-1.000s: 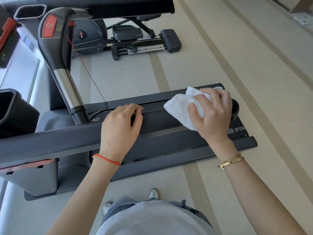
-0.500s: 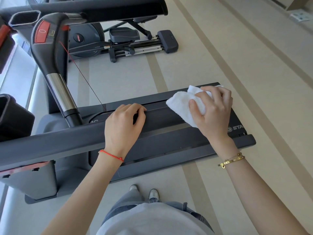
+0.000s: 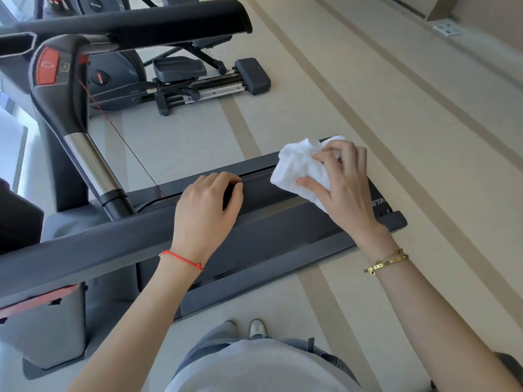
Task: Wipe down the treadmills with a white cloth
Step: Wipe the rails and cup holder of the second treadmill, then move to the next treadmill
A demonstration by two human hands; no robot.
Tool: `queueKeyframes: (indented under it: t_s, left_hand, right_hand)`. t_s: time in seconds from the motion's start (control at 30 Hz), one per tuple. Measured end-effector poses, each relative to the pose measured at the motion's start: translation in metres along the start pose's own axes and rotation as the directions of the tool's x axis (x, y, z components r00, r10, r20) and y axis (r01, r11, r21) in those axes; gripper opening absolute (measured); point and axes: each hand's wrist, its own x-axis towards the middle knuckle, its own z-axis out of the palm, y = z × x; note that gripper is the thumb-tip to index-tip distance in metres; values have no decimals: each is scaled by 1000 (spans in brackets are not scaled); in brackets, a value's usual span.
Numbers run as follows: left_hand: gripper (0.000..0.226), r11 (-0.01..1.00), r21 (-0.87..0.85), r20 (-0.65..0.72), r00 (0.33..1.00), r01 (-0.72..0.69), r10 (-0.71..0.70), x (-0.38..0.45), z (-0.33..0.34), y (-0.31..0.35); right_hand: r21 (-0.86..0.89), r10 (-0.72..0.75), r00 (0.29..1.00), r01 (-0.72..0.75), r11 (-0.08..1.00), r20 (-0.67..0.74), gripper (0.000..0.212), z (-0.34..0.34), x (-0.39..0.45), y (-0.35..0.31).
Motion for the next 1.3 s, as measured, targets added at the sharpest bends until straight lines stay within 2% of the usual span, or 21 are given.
queueKeyframes:
  t_s: [0.17,0.3,0.53,0.73,0.9,1.03,1.13,1.3]
  left_hand:
    - [24,993,-88,81,993,-74,81,-4,-9,-8]
    - [23,968,-155,97,973,-195,211,-5,-16,-11]
    - [22,884,-275,153,890,-379,429,-12,-22,-7]
    - [22,782,-379,234,766,-495,599,-29,-17,-1]
    - [21,677,-491,310,616,-548,724,-46,-3,11]
    - [22,604,-560,341,506,-567,792,-55,7,28]
    - [22,546,-608,348,425,-577,836,-60,15,46]
    - [22,443,-685,347,276,-578,896,-71,34,85]
  right_hand:
    - [60,157,986,-153,986,-55,34,-19,-23,-29]
    - [44,300,951,-298,954,-71,28,-38,-48,-54]
    - [46,588,807,-587,808,-46,28,-66,-106,-103]
    - [-14,765,637,-769,639,-95,29,-84,-158,-148]
    - [-66,862,467,-883,464,-195,31,-99,-200,-184]
    - [-45,901,320,-946,321,-292,34,-113,-225,-209]
    - [-54,897,248,-968,245,-365,39,-122,-240,-223]
    - [-21,888,80,-997,79,-452,30,-135,-263,-232]
